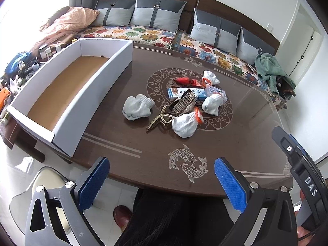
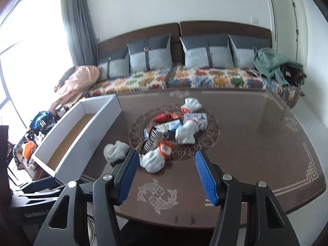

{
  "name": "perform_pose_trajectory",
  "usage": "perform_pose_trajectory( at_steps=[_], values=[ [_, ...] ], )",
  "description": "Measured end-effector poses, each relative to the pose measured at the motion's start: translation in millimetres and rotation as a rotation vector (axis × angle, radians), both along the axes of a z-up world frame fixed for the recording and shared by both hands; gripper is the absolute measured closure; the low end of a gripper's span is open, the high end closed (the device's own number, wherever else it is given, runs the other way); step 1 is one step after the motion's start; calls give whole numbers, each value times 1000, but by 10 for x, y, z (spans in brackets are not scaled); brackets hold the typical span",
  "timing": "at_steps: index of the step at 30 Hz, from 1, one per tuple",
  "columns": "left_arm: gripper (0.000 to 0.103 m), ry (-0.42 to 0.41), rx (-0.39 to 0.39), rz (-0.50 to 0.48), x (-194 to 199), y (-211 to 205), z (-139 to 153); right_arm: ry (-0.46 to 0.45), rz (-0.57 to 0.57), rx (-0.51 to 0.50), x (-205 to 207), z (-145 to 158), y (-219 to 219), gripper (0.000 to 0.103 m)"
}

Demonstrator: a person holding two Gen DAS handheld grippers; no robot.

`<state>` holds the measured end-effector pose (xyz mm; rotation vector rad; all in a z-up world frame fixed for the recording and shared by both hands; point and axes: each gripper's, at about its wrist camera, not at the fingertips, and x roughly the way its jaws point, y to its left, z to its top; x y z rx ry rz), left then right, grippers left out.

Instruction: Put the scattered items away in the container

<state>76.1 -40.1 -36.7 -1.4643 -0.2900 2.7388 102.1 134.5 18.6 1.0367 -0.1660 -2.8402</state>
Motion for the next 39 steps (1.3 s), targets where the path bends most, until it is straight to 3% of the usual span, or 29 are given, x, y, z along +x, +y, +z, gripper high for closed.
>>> perform_pose_trajectory(
  at_steps=[11, 18, 31, 39],
  values=[
    [0, 23, -28, -71, -11, 103, -57, -7, -25, 1, -85, -123, -56, 44],
    [0, 41, 26, -69, 53, 160, -61, -38, -70, 14, -3, -210, 113, 44],
    [0, 106, -22, -82, 40, 255, 12, -43, -90, -14, -28, -259, 191, 44],
    [0, 62, 56, -138, 181, 270, -70, -32, -119, -35, -49, -266, 288, 44]
  ],
)
